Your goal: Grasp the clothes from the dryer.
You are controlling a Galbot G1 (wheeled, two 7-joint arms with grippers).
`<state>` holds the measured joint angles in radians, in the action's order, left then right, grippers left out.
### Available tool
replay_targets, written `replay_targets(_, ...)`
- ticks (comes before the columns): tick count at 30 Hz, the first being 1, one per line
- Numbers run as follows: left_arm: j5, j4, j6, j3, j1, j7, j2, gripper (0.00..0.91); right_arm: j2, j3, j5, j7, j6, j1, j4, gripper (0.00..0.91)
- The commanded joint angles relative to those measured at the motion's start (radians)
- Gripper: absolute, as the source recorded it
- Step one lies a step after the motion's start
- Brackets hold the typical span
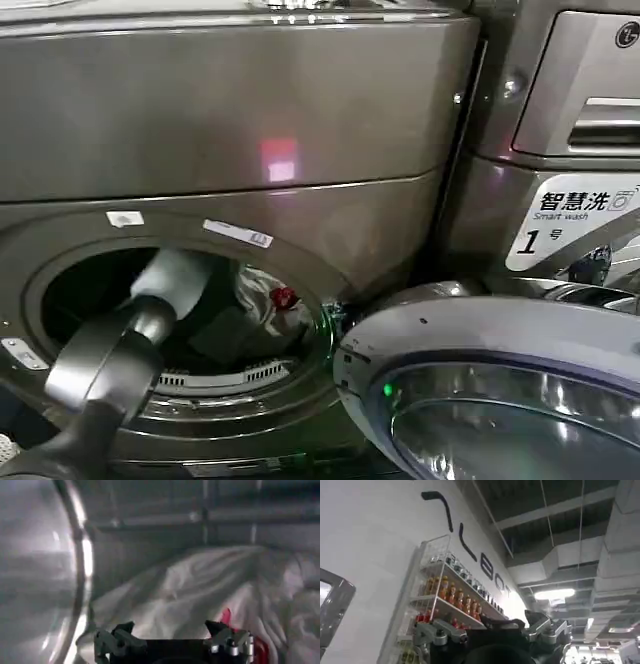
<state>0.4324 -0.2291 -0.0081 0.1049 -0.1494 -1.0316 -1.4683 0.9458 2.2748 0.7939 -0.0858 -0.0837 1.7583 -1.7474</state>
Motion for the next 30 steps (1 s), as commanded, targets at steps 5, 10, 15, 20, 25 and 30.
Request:
replay_targets(5,0.150,0.028,-0.005,0.041,-0.011,-0.004,-0.018,0.907,-0.002,-0.012,-0.001,0.000,-0.001,-0.009,-0.002,0.907)
replay_targets(10,0.147,0.038,-0.003,0.052,-0.006,0.005,-0.021,0.907,-0.011,-0.012,-0.002,-0.002,-0.001,-0.011,-0.001,0.907)
replay_targets(15,0.131,0.038,-0.001,0.053,0.007,0.021,-0.026,0.907,-0.005,-0.019,-0.002,-0.004,0.000,-0.015,-0.006,0.907)
replay_targets(20,0.128,0.038,0.001,0.053,0.033,0.036,-0.028,0.907,-0.008,-0.021,-0.002,-0.005,0.000,-0.015,-0.008,0.907)
replay_targets(25,0.128,0.038,0.000,0.052,0.041,0.037,-0.030,0.796,-0.006,-0.027,-0.003,-0.006,0.000,-0.022,-0.009,0.907)
replay_targets(30,0.123,0.040,-0.002,0.051,0.036,0.027,-0.029,0.000,-0.007,-0.030,-0.003,-0.006,0.000,-0.025,-0.007,0.907)
